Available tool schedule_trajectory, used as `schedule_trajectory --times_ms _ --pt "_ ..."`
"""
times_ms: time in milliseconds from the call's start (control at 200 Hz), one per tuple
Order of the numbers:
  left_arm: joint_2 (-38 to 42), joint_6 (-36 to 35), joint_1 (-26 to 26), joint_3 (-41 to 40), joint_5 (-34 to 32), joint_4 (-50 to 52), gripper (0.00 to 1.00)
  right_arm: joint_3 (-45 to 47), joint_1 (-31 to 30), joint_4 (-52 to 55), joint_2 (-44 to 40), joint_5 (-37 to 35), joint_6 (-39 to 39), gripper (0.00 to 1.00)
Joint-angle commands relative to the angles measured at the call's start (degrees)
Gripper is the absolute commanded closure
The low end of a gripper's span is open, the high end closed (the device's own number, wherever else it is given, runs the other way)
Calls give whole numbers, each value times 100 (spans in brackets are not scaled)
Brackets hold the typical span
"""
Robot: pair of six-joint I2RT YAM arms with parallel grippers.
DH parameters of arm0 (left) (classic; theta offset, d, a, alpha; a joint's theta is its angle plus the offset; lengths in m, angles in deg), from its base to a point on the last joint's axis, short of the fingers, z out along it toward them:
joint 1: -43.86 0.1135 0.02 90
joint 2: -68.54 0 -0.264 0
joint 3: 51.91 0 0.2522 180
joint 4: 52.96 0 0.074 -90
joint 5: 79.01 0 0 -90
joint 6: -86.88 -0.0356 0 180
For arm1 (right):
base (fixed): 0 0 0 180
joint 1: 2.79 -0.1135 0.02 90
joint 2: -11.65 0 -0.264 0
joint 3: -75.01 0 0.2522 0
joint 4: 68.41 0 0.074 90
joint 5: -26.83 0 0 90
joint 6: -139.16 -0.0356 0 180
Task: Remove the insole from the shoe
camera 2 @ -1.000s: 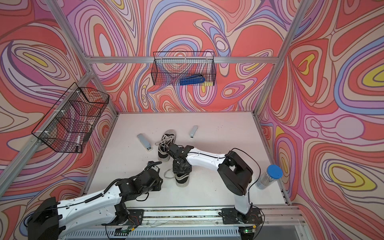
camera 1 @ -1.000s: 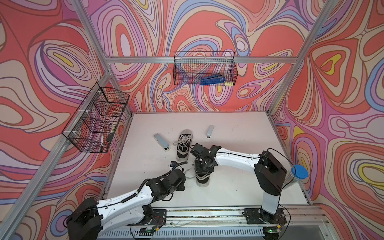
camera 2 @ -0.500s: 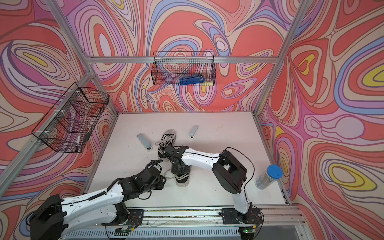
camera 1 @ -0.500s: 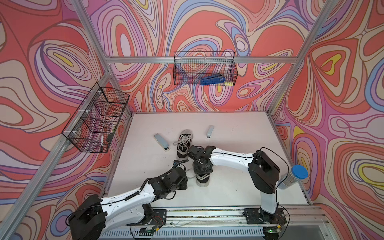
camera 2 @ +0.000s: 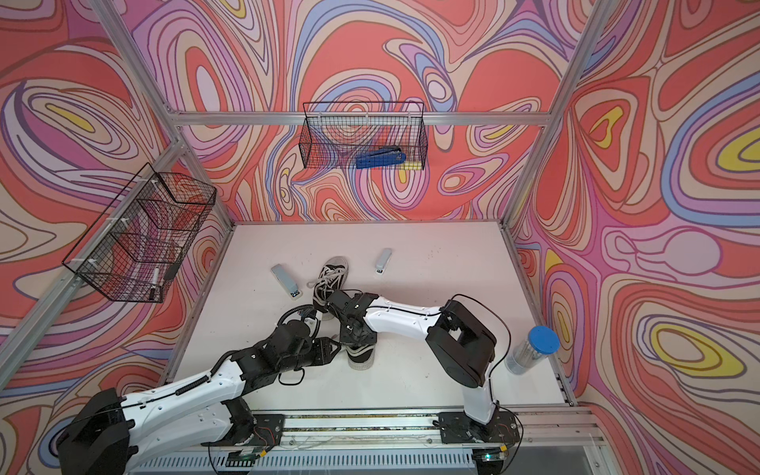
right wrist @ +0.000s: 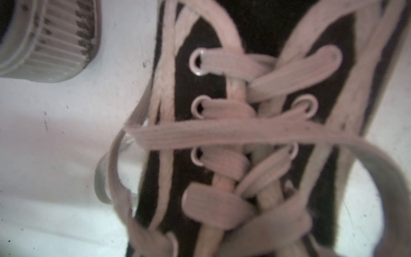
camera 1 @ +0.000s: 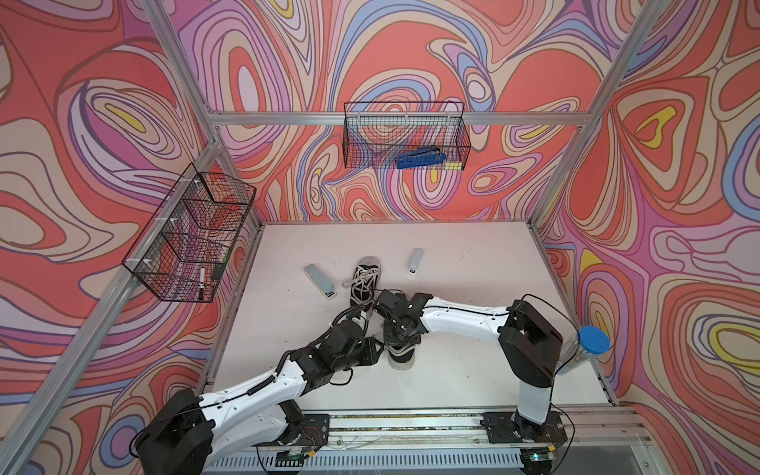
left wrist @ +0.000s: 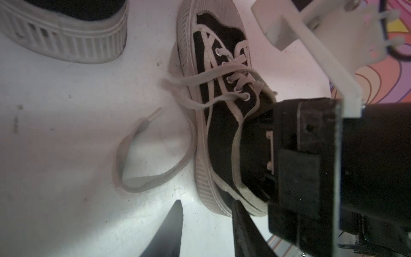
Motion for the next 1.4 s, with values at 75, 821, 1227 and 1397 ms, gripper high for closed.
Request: schedule_trajectory --times_ms 75,821,1227,1397 --pt "-322 505 82 -242 403 -1157 58 406 24 -112 61 104 -108 100" --pt "-948 387 113 -30 245 -947 100 628 583 -398 -955 650 -3 100" --pt "-998 -679 23 613 -247 373 100 1256 1326 -1488 -1442 2057 -463 100" --pt "-1108 -1123 -58 951 -438 790 100 1496 1754 -1892 -1475 2601 -728 100"
